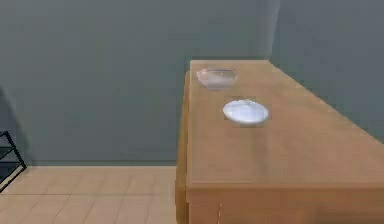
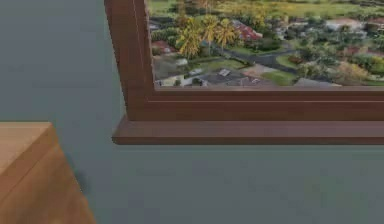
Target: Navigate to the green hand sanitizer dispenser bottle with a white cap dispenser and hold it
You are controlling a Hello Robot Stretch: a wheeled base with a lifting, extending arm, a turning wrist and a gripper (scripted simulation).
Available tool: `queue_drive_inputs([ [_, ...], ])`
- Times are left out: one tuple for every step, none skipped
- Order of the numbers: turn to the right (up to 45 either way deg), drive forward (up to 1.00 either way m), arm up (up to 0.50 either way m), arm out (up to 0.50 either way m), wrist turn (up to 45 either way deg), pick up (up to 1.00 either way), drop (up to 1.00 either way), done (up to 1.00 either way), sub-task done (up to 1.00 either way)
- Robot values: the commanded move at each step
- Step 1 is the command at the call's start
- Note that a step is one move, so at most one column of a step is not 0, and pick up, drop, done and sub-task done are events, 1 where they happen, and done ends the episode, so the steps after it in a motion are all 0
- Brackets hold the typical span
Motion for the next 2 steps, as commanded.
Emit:
queue_drive_inputs([
  [-45.0,0.00,0.00,0.00,0.0,0.00,0.00,0.00,0.00],
  [-45.0,0.00,0.00,0.00,0.0,0.00,0.00,0.00,0.00],
])
